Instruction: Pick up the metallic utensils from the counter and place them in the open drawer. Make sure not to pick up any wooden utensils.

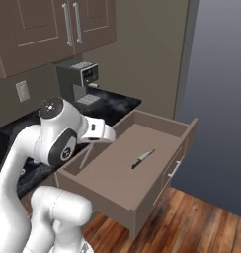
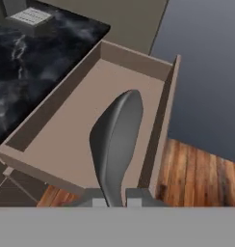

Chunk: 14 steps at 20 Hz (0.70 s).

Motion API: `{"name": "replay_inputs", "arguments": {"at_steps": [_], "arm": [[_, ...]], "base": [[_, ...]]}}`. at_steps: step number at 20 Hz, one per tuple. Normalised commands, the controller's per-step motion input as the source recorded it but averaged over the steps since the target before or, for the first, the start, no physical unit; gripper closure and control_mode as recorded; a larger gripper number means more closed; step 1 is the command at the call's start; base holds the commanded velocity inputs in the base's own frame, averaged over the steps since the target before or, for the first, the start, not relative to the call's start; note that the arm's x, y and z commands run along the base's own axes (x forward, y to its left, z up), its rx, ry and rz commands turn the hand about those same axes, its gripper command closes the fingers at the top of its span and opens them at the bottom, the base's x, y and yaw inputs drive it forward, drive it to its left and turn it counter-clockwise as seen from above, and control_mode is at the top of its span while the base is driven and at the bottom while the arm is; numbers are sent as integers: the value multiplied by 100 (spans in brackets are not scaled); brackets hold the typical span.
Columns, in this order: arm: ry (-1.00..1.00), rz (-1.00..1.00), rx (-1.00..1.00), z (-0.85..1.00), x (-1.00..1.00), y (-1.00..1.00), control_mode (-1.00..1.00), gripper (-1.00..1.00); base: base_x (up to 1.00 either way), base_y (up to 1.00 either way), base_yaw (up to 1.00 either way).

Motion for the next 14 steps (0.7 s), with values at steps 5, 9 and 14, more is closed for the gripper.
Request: {"name": "replay_inputs", "arguments": {"at_steps": [5, 9, 14], "arm": [[57, -1, 3, -91, 71, -11, -100, 100], [45, -6, 2, -83, 96, -7, -100, 100], [26, -3, 2, -76, 93, -14, -100, 100]], "base": [[0, 0, 0], [0, 0, 0], [0, 0, 0]]}}
